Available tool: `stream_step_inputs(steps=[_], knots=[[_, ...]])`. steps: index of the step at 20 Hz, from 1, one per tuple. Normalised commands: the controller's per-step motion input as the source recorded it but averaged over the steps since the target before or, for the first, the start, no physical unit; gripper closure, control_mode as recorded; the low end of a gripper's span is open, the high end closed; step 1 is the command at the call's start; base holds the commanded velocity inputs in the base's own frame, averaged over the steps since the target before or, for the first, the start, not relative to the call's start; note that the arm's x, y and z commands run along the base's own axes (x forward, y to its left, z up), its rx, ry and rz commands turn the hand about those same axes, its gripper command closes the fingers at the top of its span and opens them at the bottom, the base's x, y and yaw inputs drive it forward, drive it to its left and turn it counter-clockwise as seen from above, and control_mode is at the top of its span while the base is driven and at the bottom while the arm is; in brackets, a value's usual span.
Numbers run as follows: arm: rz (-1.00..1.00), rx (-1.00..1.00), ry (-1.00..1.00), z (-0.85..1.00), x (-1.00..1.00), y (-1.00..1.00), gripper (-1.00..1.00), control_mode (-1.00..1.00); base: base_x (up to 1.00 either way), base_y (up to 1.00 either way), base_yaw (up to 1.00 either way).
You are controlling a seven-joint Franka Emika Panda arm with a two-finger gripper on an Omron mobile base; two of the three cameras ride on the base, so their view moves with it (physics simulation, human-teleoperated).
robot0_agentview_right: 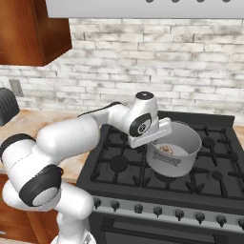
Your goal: Turn on the sink faucet. Then move the mushroom from the counter to the sink. Turn off the sink. Move the vegetable from the sink to the pot next to the stove. Finally move the pot to the front center burner.
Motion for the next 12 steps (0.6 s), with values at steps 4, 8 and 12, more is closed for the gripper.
stream_step_inputs(steps=[4, 8, 12], knots=[[0.00, 0.10, 0.00, -0.29, 0.23, -0.28, 1.00, -1.00, 0.00, 0.00, 0.00], [0.00, 0.11, 0.00, -0.29, 0.20, -0.13, 1.00, -1.00, 0.00, 0.00, 0.00], [0.00, 0.02, 0.00, -0.41, 0.24, -0.10, 1.00, -1.00, 0.00, 0.00, 0.00]])
